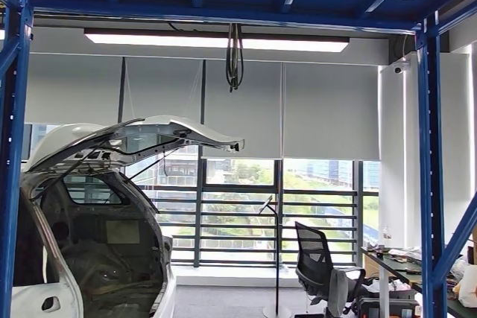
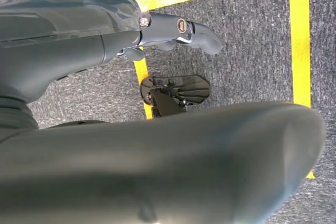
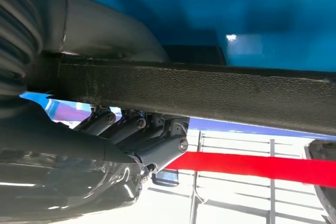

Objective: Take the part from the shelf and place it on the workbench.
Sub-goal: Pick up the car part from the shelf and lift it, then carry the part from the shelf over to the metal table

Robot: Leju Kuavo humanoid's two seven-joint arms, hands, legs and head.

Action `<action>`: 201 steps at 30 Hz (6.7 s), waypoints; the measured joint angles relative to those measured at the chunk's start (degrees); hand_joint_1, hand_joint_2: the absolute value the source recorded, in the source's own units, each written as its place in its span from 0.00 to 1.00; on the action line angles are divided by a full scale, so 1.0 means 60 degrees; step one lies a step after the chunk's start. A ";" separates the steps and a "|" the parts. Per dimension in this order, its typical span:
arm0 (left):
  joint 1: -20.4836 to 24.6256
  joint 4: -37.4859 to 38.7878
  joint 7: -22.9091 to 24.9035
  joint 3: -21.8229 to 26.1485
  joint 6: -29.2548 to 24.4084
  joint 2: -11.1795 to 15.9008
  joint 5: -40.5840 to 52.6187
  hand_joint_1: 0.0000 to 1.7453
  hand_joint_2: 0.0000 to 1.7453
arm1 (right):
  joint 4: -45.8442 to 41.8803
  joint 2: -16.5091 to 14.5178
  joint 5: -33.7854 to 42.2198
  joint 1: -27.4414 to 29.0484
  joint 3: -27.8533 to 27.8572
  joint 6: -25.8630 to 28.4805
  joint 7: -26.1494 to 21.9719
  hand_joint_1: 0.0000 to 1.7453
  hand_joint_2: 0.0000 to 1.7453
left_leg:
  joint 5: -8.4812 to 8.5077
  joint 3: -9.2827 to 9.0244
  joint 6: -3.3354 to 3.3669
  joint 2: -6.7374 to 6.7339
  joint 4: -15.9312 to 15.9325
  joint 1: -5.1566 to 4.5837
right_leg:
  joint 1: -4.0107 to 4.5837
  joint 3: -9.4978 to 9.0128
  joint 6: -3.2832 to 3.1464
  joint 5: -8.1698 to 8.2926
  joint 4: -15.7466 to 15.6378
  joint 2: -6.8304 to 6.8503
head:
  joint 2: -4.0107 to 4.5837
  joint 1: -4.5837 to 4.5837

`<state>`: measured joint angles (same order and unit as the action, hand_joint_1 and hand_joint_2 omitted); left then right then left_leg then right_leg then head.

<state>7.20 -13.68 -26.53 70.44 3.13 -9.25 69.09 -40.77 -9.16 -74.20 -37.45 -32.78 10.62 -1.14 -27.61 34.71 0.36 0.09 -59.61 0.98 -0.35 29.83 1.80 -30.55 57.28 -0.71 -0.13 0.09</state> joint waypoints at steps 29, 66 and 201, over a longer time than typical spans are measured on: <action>0.0092 0.0000 0.0092 -0.0107 -0.0582 0.0041 -0.0533 0.00 1.00 | -0.9352 -0.0093 1.2583 0.3130 0.0043 -0.4952 -0.4165 1.00 1.00 | -0.0001 0.0028 -0.0002 0.0014 0.0001 0.0001 | 0.0001 0.0021 -0.0009 -0.0007 -0.0001 0.0013 | 0.0000 0.0000; -0.0391 0.0000 -0.0089 -0.0120 -0.0332 0.0603 -0.0801 0.00 1.00 | -0.9262 0.0786 1.5273 0.3461 -0.0704 -0.6733 -0.3732 1.00 1.00 | -0.1052 0.0267 -0.0326 0.0056 -0.1665 0.0045 | -0.0058 0.0900 -0.0375 0.0683 0.0223 0.0119 | 0.0000 -0.0015; -0.0607 -0.0007 0.1382 0.0859 -0.0671 0.1575 -0.0553 0.00 1.00 | -0.9039 0.1764 1.4051 0.3793 -0.1337 -0.7199 -0.4969 1.00 1.00 | 0.0081 -0.0121 0.0196 0.0130 0.0178 -0.0026 | 0.0037 0.1279 -0.0067 -0.1174 0.2535 0.0198 | 0.0000 -0.0015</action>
<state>3.55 -13.73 -18.24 75.60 -0.90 0.20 65.77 -95.01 1.42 10.10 -14.69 -40.80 -32.57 -30.95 -27.12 33.98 1.53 0.87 -58.54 0.83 -0.13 37.51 1.39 -37.60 72.49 0.48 -0.13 0.00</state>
